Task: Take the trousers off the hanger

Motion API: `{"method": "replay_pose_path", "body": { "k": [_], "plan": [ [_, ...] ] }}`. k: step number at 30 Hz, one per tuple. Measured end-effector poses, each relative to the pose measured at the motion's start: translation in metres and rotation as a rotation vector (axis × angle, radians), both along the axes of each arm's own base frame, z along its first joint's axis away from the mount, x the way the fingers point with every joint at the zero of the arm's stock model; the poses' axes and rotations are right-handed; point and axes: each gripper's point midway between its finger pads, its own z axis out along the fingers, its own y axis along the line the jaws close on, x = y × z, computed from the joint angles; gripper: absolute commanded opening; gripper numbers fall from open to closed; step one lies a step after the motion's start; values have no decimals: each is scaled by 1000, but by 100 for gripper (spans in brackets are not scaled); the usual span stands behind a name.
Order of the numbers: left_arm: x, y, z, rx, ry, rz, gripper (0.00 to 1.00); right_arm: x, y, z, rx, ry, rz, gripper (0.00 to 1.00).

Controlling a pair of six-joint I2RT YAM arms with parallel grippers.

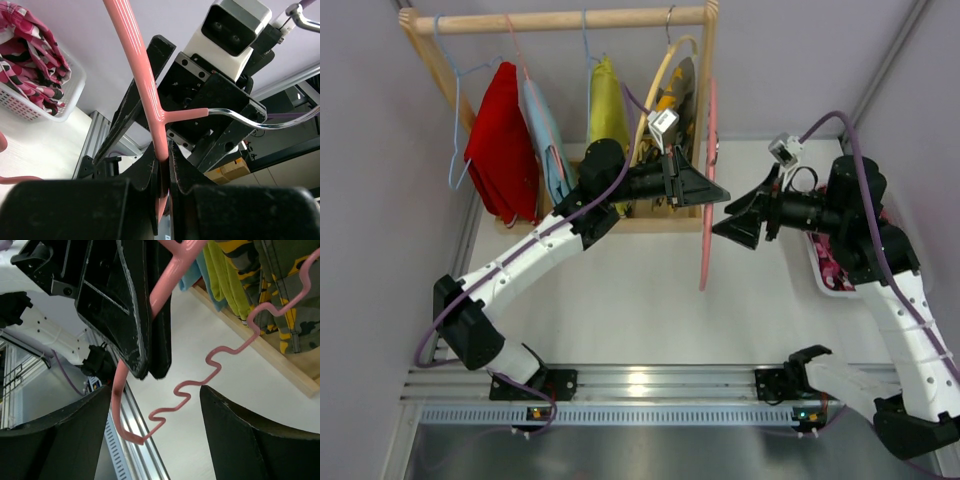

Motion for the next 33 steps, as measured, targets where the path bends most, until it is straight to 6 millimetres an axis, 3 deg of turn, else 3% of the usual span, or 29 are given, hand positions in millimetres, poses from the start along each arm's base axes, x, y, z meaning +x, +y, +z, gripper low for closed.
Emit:
{"method": "replay_pose_path", "body": {
  "k": [12, 17, 18, 19, 21, 24, 29, 33],
  "plan": [
    [1, 0, 0, -1, 0, 6, 0, 7, 38, 17, 97, 22, 30, 57],
    [1, -1, 0, -1, 0, 7, 0, 8, 45, 6, 123, 70, 39, 33],
    [1, -1, 0, 0, -7, 8, 0, 8, 46, 4, 131, 87, 37, 26],
    [-1, 0, -1, 1, -25, -3, 0, 7, 47, 4, 142, 115, 33, 13],
    [-2, 1, 1, -5, -51, -9, 0, 5, 48, 6, 158, 127, 39, 1],
    [-5, 2, 5, -16, -62, -7, 14, 1, 47, 11, 176, 129, 43, 0],
    [-13, 10, 13, -33, -106, -11, 50, -11, 49, 18, 201, 130, 88, 0],
    [-17, 30, 18, -45, -151, 12, 65, -23, 46, 9, 194, 159, 106, 0]
  ]
}}
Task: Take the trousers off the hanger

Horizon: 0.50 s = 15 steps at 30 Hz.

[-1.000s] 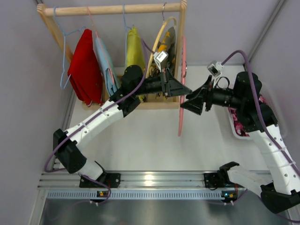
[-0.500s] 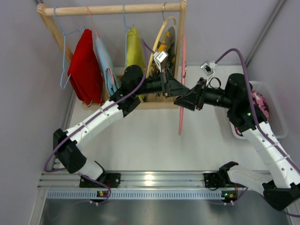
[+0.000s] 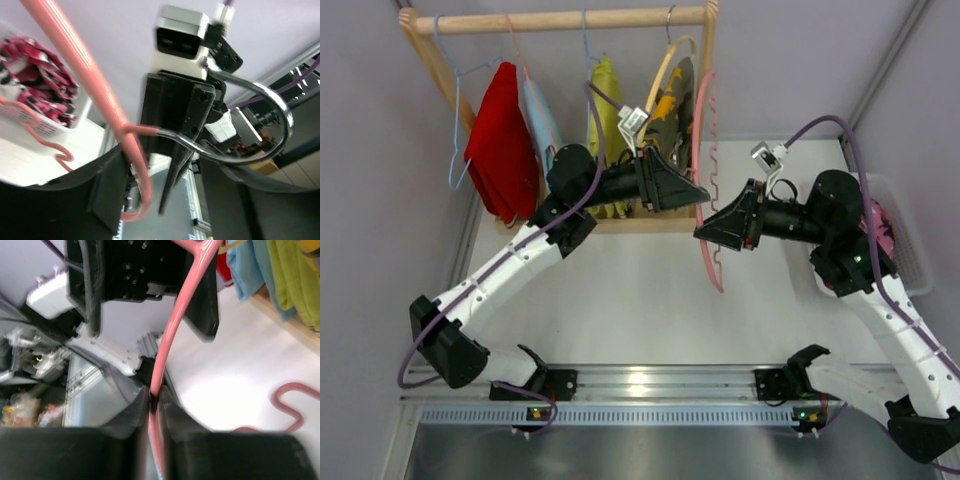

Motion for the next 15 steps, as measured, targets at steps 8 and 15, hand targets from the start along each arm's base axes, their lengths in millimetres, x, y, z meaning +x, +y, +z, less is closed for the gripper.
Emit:
{"method": "replay_pose_path", "body": {
  "k": [8, 15],
  "plan": [
    [-13, 34, 8, -14, -104, 27, 85, -27, -6, 8, 24, -12, 71, 0],
    [-19, 46, 17, -27, -157, 21, 91, -29, -5, 11, 34, -10, 87, 0]
  ]
}}
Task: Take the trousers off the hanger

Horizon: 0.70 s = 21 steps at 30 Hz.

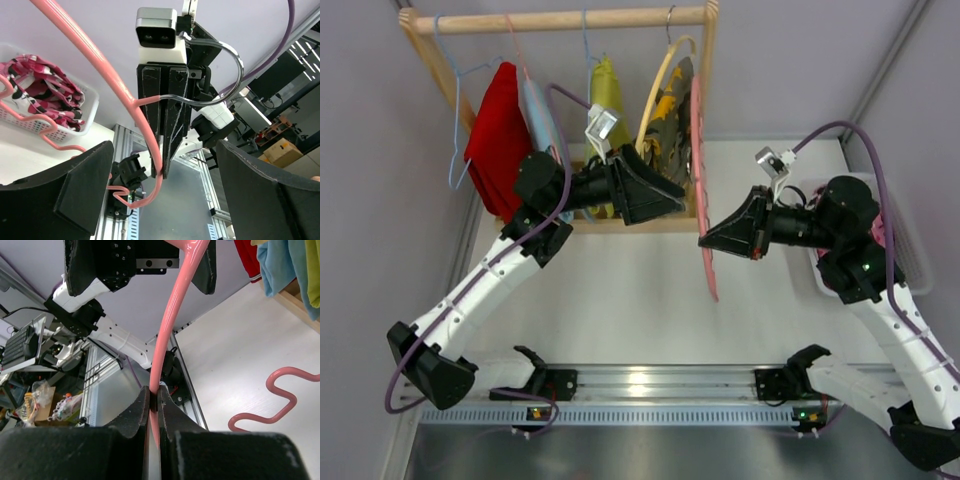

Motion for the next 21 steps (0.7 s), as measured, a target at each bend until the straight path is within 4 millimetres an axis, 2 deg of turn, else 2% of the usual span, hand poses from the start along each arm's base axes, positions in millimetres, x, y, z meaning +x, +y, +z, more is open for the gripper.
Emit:
{"method": "replay_pose_path", "body": {
  "k": [7, 13, 16, 21],
  "plan": [
    [11, 14, 9, -11, -38, 47, 92, 12, 7, 11, 36, 64, 4, 0],
    [26, 44, 27, -41, -77, 155, 93, 24, 14, 39, 102, 84, 20, 0],
    [29, 54, 38, -59, -96, 194, 94, 36, 13, 51, 135, 105, 13, 0],
    [28, 65, 49, -79, -111, 227, 94, 70, 10, 62, 176, 172, -26, 0]
  ]
}}
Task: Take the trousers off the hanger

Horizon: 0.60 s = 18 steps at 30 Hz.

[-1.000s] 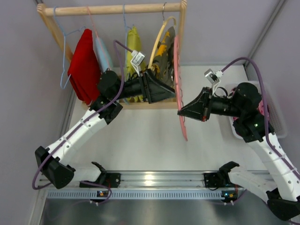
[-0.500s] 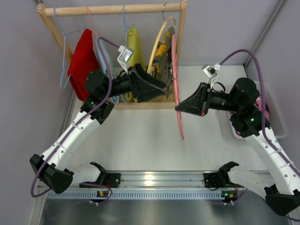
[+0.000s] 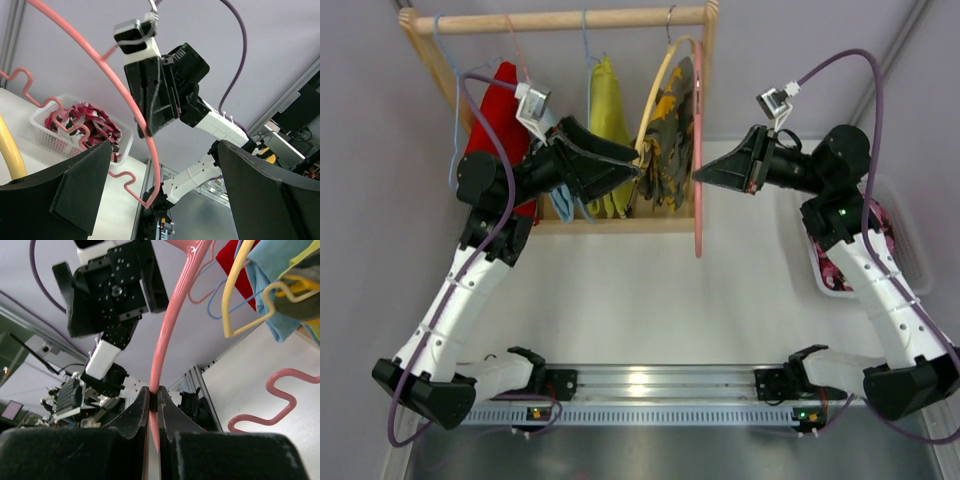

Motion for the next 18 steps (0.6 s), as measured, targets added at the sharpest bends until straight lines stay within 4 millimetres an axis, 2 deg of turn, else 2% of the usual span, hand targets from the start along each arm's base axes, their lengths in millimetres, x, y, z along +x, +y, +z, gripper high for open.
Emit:
{"method": "replay_pose_path", "body": {
  "k": [5, 12, 16, 18],
  "plan": [
    [1, 6, 4, -9, -5, 21, 94, 26, 2, 18, 32, 22, 7, 0],
    [5, 9, 6, -20, 0, 44, 95, 40, 0, 45, 63, 15, 46, 0],
    [6, 10, 8, -27, 6, 52, 95, 61, 0, 42, 65, 55, 42, 0],
    [7, 10, 9, -33, 17, 56, 95, 80, 1, 35, 66, 87, 31, 0]
  ]
}}
